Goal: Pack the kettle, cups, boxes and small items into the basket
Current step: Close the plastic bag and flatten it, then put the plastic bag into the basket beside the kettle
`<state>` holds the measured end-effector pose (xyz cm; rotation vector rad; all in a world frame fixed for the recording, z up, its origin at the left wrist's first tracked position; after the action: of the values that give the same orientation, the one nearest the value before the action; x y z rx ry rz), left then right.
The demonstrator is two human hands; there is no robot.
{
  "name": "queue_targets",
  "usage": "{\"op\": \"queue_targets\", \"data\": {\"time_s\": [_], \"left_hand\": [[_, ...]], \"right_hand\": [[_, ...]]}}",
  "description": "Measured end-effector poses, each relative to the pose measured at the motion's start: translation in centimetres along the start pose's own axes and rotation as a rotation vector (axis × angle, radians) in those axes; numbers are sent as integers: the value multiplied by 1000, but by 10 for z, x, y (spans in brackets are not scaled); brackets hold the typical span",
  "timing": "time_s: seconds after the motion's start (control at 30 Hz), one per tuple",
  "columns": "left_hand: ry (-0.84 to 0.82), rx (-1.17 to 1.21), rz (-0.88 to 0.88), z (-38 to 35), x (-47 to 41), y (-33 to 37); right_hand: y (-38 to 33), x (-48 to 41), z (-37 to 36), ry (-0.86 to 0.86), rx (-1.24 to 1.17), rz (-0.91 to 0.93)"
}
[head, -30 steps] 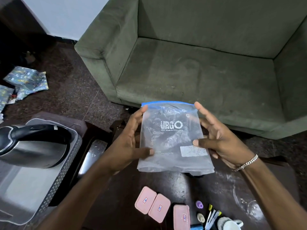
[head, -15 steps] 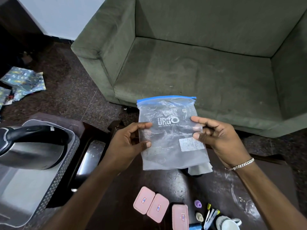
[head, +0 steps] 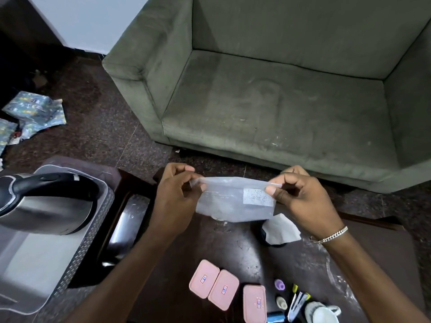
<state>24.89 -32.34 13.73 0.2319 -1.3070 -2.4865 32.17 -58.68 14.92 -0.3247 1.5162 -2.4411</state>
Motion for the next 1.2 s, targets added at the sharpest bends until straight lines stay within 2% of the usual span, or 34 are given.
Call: {"op": "queue_targets", "data": {"time_s": [0.13, 0.27, 0.33, 0.5, 0.67, 0.9, 1.07, 1.2], "left_hand": [[1, 53, 26, 7, 2, -11], [138, 88, 5, 19, 9, -20], [153, 79, -35, 28, 11, -27], [206, 60, 3, 70, 23, -59], [155, 23, 68, 132, 41, -95], [33, 28, 338, 235, 73, -164], [-43, -223, 418, 304, 97, -215], [-96, -469, 432, 332, 103, -252]], "right_hand": [[-9, -1, -14, -43, -107, 26], [-17, -3, -45, 60, -138, 45], [-20, -4, -63, 95, -136, 45], [-38, -7, -118, 34, -117, 144], [-58, -1, -188, -99, -85, 108], [-84, 14, -308, -316, -55, 96], [-111, 49, -396, -488, 21, 135], [-126, 79, -455, -642, 230, 255]]}}
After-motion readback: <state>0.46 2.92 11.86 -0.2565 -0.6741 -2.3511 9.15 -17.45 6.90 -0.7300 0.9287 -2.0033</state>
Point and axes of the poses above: each hand's wrist, its own x-axis away from the middle knuckle, its own z-axis out of the back of the hand, y = z × x, the point moved 2 cm from there along -x, towards the middle knuckle, and after that the axes turned 3 degrees about z, right-handed, at the moved point
